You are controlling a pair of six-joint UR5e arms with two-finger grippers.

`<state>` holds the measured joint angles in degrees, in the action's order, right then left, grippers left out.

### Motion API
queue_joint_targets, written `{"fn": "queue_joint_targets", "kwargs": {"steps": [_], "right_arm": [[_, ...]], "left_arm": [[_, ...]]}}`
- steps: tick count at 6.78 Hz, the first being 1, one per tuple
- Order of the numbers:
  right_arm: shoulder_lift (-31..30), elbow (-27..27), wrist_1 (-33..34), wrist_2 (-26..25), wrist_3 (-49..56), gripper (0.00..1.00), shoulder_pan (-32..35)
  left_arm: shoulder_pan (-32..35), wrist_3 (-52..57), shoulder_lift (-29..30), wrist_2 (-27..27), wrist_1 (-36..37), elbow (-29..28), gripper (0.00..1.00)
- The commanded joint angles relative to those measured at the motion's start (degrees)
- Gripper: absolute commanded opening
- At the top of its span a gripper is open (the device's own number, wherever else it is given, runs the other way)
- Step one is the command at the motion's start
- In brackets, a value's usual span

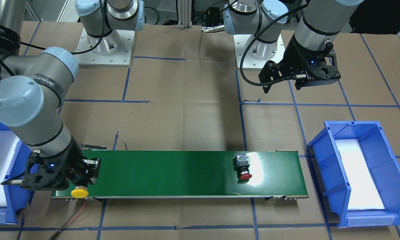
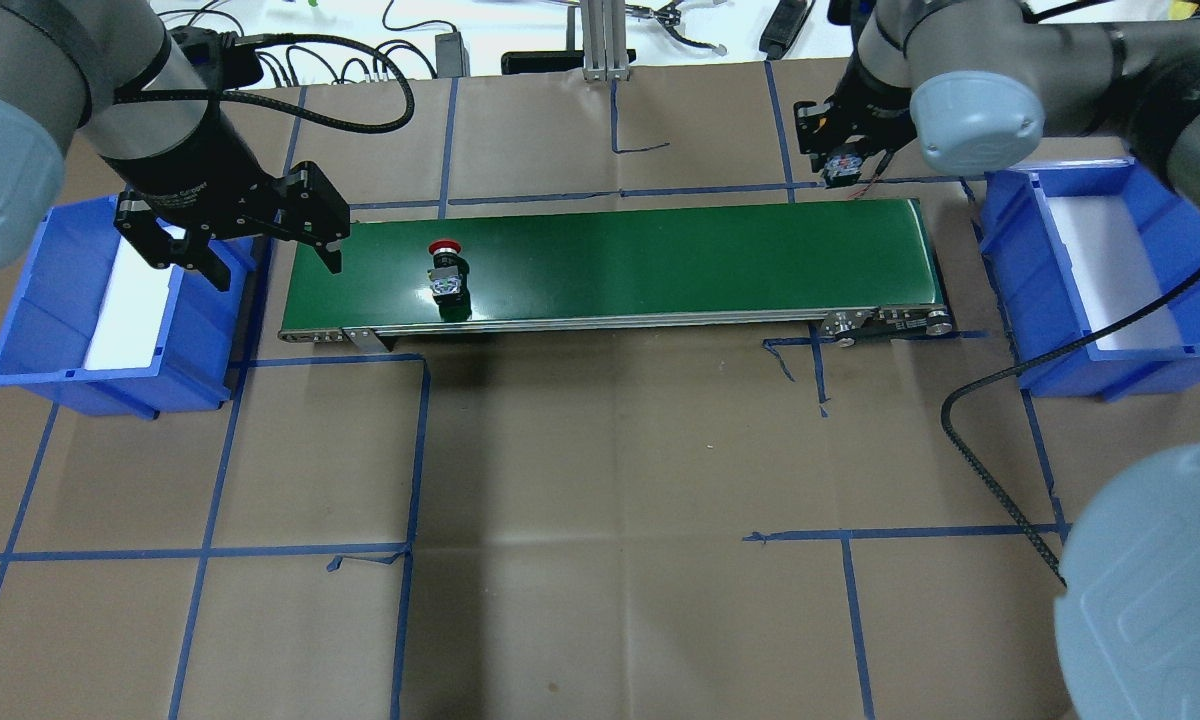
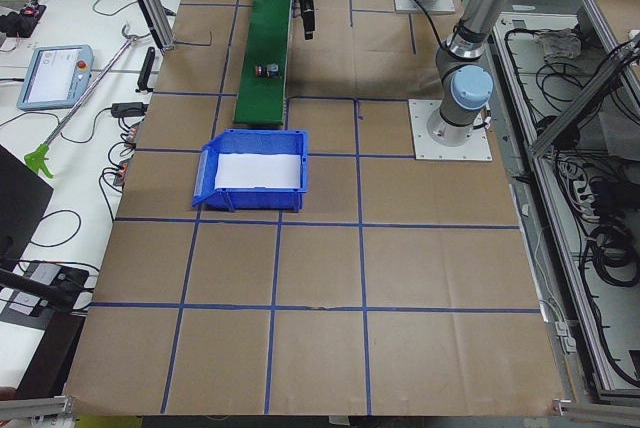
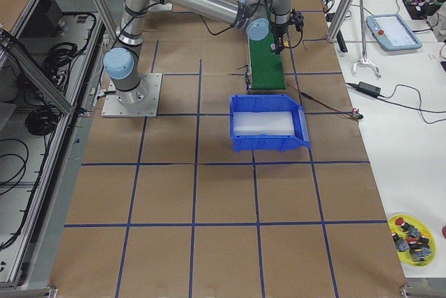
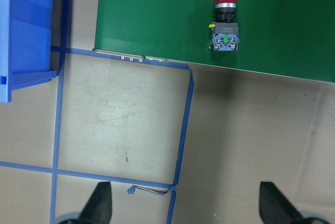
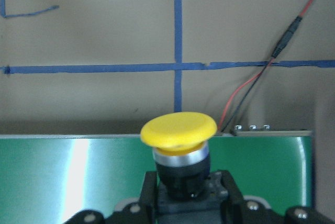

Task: Transport two buttons from left to right
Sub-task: 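Lift the yellow button with the right gripper and carry it toward the far bin, then lower the yellow button into the blue bin and open the right gripper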

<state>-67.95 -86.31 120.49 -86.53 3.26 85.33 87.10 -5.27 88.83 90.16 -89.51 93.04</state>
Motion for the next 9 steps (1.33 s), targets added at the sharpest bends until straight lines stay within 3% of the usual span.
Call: {"fn": "queue_joint_targets", "kwargs": {"steps": [1,3,5,7,9], "right_arm": [[-4.1,-0.26,-0.17,0.22,8.56,0.05,-9.18],[-6.73,0.27,-6.98,-0.31,19.34,0.05,-17.78],[-5.97,-0.52,-7.91,-0.48,29.04,0.05,-24.23],[-5.61,-7.86,-5.55,-0.13,30.31,0.05,-27.4],[-5.26,-15.87,2.97,0.22,30.31,0.05,-28.46]], "left_arm": [[0.0,0.0,-0.06,0.02,-0.05,0.04,1.0],[0.0,0.0,0.03,0.02,0.12,0.04,1.0],[0.0,0.09,0.03,-0.07,0.12,0.04,1.0],[-0.09,0.09,0.03,-0.07,0.12,0.04,1.0],[0.0,0.09,0.03,-0.07,0.12,0.04,1.0]]}}
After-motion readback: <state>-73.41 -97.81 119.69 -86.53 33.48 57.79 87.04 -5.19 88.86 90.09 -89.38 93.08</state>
